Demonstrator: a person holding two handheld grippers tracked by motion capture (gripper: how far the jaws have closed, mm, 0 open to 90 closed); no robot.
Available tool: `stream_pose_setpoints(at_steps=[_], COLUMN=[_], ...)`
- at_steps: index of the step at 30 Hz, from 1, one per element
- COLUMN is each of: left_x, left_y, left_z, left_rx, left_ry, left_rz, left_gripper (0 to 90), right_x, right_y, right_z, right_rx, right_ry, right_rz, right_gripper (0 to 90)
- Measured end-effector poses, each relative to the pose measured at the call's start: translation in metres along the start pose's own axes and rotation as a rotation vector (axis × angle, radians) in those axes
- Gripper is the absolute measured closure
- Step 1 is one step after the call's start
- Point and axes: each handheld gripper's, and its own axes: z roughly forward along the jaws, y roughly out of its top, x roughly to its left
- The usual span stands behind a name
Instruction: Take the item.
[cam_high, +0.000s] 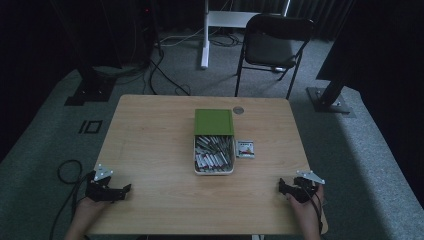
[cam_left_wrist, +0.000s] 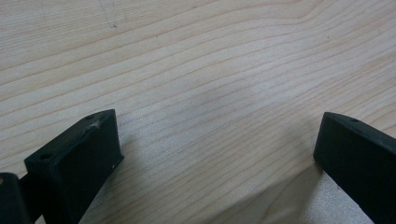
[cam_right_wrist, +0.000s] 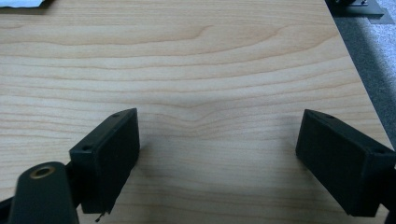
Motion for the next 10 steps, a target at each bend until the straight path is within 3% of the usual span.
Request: stream_pose_setpoints(at_steps=[10], left_x=[0.0001], left_y=[0.0001], left_z=[0.0000], left_rx=[0.000], left_ry=[0.000], left_rz=[0.000], left_gripper=[1.4], right_x=[-0.0007], right_y=[0.0001], right_z=[0.0003], right_rx=[0.001], right_ry=[0.007], right_rz=[-0.004], right_gripper=[12.5])
